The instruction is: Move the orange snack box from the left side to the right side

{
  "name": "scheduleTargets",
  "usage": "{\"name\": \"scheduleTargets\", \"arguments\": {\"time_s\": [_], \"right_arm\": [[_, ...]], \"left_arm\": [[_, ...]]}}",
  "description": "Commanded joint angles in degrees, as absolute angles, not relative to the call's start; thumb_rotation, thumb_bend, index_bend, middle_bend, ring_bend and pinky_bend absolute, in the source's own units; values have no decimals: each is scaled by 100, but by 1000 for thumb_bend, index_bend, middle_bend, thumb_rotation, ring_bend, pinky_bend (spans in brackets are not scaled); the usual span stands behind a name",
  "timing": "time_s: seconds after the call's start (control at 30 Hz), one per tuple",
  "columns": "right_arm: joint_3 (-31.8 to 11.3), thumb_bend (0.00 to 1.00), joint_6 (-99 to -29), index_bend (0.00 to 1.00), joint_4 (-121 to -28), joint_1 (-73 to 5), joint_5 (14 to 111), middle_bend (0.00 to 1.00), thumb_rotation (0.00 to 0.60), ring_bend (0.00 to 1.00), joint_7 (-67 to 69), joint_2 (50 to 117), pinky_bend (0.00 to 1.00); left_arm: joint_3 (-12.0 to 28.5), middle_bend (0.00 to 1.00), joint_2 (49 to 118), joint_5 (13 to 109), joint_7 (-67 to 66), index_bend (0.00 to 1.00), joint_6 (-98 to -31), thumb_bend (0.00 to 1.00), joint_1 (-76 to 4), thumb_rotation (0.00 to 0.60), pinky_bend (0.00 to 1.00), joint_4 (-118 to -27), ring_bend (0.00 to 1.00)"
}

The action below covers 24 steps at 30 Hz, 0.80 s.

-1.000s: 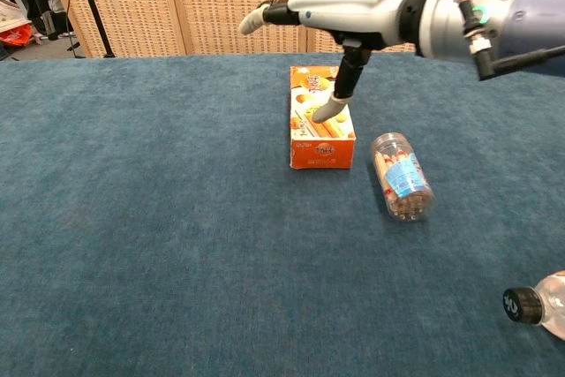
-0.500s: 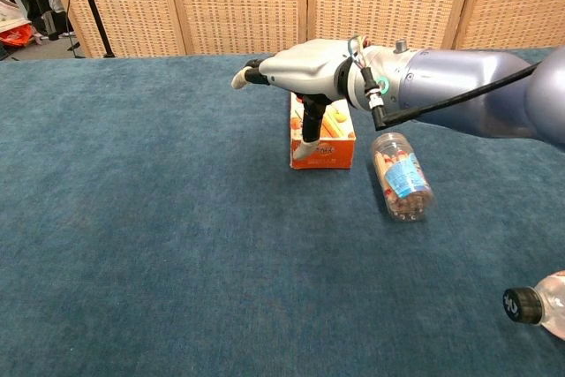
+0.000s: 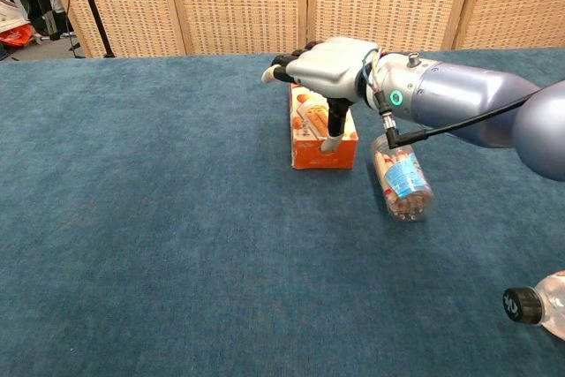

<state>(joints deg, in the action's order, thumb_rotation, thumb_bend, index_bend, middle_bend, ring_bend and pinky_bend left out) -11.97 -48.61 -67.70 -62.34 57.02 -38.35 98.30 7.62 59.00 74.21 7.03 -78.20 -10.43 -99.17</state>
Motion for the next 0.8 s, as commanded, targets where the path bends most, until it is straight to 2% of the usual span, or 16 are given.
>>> {"name": "scheduleTargets", "arguments": {"time_s": [0.03, 0.27, 0.4, 0.53, 0.6, 0.67, 0.73, 0.77, 0.8], "right_arm": [[-1137, 0, -4838, 0, -5811, -6239, 5989, 0, 600, 0, -3388, 10244, 0], [-1552, 0, -4692, 0, -4787, -6302, 5881, 0, 600, 0, -2623, 10676, 0], [-1646, 0, -4610, 0, -4235, -6393, 5950, 0, 600, 0, -2375, 10886, 0], [-1810, 24, -4625, 0, -4633, -6446, 6034, 0, 600, 0, -2237, 10570, 0], [-1898, 214, -4807, 2, -5288, -6425, 6166, 0, 600, 0, -2237, 10179, 0], [-2021, 604, -4960, 46, -5985, -6388, 6241, 0, 600, 0, -2232, 9786, 0], [-2127, 867, -5003, 102, -6389, -6394, 6256, 15, 600, 0, -2227, 9548, 0], [-2181, 957, -5007, 127, -6544, -6411, 6250, 32, 600, 0, -2232, 9450, 0], [-2213, 991, -4987, 145, -6617, -6430, 6242, 44, 600, 0, -2223, 9398, 0]], "left_arm": [[791, 0, 5900, 7381, 730, 0, -7820, 0, -1039, 600, 0, -9884, 0], [819, 0, 5919, 7306, 708, 0, -7741, 0, -1061, 600, 0, -9859, 0], [837, 0, 5924, 7266, 720, 0, -7730, 0, -1055, 600, 0, -9855, 0], [851, 0, 5918, 7229, 739, 0, -7668, 0, -1073, 600, 0, -9829, 0], [854, 0, 5915, 7215, 755, 0, -7623, 0, -1087, 600, 0, -9815, 0], [862, 0, 5916, 7200, 763, 0, -7587, 0, -1102, 600, 0, -9802, 0], [863, 0, 5918, 7201, 764, 0, -7566, 0, -1113, 600, 0, -9801, 0], [862, 0, 5916, 7211, 764, 0, -7563, 0, -1115, 600, 0, -9806, 0], [860, 0, 5913, 7222, 765, 0, -7566, 0, -1114, 600, 0, -9811, 0]]}}
